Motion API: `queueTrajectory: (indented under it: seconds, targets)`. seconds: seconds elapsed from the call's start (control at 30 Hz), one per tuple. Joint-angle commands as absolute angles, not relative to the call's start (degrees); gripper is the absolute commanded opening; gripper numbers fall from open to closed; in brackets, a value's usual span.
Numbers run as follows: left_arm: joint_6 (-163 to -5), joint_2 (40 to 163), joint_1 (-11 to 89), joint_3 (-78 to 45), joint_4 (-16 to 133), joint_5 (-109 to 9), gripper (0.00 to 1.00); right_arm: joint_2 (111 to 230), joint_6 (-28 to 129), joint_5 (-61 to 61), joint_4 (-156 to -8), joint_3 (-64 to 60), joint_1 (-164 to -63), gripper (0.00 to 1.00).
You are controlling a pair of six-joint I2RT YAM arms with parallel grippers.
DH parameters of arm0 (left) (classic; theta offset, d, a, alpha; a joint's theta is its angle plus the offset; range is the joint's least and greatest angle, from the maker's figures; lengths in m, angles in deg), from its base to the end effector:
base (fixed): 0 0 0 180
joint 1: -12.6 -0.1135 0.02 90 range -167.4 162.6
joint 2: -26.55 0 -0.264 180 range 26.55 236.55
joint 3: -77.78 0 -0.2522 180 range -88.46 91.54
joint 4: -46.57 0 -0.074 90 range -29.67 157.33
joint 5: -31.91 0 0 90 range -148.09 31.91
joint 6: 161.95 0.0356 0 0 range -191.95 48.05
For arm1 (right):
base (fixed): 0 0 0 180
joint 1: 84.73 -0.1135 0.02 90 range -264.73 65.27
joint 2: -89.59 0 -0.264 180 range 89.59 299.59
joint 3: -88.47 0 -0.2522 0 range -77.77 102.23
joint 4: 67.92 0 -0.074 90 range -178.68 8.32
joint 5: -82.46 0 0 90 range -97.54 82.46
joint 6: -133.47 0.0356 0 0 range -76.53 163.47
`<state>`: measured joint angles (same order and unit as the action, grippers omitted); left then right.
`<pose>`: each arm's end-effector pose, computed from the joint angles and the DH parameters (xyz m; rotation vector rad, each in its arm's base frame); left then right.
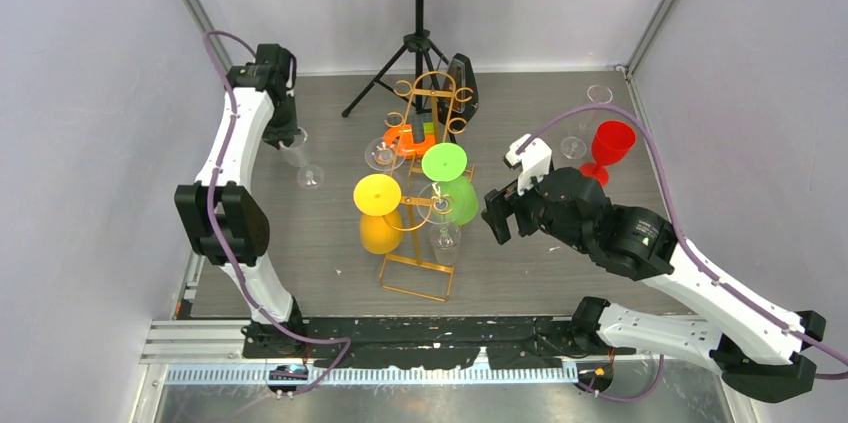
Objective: Take the wine glass off the wine glass rack
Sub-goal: Place the wine glass at the center of the board.
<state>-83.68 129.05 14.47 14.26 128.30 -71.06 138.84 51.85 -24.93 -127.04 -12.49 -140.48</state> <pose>0.3631 -0.0039 0.3316 -0.2943 2.7049 0.2437 0.0992 0.1268 0.3859 -0.6620 1.9702 0.3748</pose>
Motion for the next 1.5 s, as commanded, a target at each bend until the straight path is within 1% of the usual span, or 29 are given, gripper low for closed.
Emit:
queueTrajectory:
  seconds: [0.0,0.37,0.6,0.7,0.87,0.93,1.13,1.47]
  targets:
    - [-83.5,130.1,13.2,18.9,127.1,-73.0,0.00,138.5,52.9,-24.6,-124.5,-13.7,-139.9,0.88]
    - [-83.7,135.0,12.9,21.3,127.1,-72.1,0.00,138.4,52.7,-24.1,-123.8,-15.0,-139.1,0.89]
    - [-83.7,135.5,11.0,20.6,126.9,-72.6,0.00,139.1,52.6,-23.3,-123.8,-15.4,-138.6,0.89]
    - [-83.8,135.4,10.9,19.9,126.6,-72.2,0.09,139.4,52.7,-22.8,-123.8,-15.2,-138.5,0.90]
    - [-83.9,135.1,10.6,19.3,126.4,-71.5,0.28,139.3,53.1,-22.5,-123.8,-15.0,-138.5,0.90]
    - [-83.9,134.8,10.6,19.2,126.5,-71.3,0.33,139.2,53.2,-22.5,-124.0,-14.9,-138.5,0.90]
    - [-84.1,132.4,10.6,19.0,126.7,-70.8,0.42,138.9,53.5,-22.3,-124.9,-13.9,-138.5,0.90]
    - [-84.5,124.7,10.7,17.2,127.1,-71.6,0.48,138.4,54.8,-24.0,-127.5,-11.6,-138.5,0.91]
